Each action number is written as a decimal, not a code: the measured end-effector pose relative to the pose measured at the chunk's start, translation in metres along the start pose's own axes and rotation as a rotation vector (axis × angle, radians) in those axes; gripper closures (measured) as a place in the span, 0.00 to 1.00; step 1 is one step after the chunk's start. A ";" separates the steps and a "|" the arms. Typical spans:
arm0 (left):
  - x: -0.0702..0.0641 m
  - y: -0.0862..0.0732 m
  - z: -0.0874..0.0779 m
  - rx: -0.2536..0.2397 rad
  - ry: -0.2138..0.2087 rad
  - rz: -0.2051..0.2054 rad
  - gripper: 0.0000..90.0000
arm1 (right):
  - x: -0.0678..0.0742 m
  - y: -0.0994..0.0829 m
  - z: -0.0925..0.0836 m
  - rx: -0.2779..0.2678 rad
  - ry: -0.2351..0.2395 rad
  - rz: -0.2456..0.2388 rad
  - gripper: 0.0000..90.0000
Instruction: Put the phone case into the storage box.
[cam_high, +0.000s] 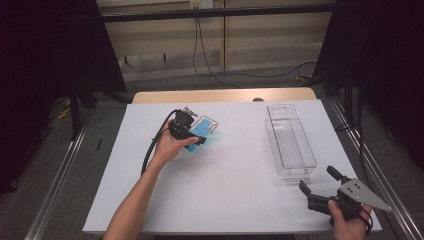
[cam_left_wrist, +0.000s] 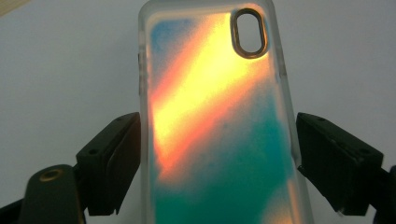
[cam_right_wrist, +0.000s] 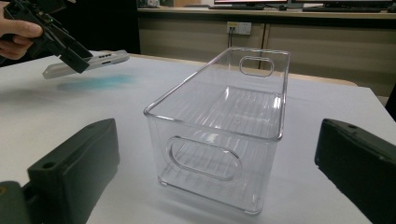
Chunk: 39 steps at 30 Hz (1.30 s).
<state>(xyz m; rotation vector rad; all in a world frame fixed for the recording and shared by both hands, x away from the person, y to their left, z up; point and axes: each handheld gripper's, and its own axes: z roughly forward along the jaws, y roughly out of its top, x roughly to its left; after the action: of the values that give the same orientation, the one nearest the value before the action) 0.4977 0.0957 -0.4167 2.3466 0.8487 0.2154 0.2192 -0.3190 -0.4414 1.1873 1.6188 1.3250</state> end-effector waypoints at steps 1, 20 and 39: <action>-0.001 -0.001 -0.001 -0.006 -0.001 -0.006 0.19 | 0.000 0.000 0.000 0.000 -0.001 0.000 0.00; -0.010 -0.030 -0.029 -0.059 0.021 0.034 0.19 | 0.000 0.000 0.000 0.002 -0.003 0.000 0.00; -0.029 -0.051 -0.058 -0.150 0.072 0.055 0.19 | 0.001 0.000 0.001 0.000 0.000 -0.001 0.00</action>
<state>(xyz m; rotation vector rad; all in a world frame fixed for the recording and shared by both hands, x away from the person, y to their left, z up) 0.4285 0.1380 -0.4004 2.2344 0.7755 0.3757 0.2197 -0.3177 -0.4413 1.1865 1.6194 1.3249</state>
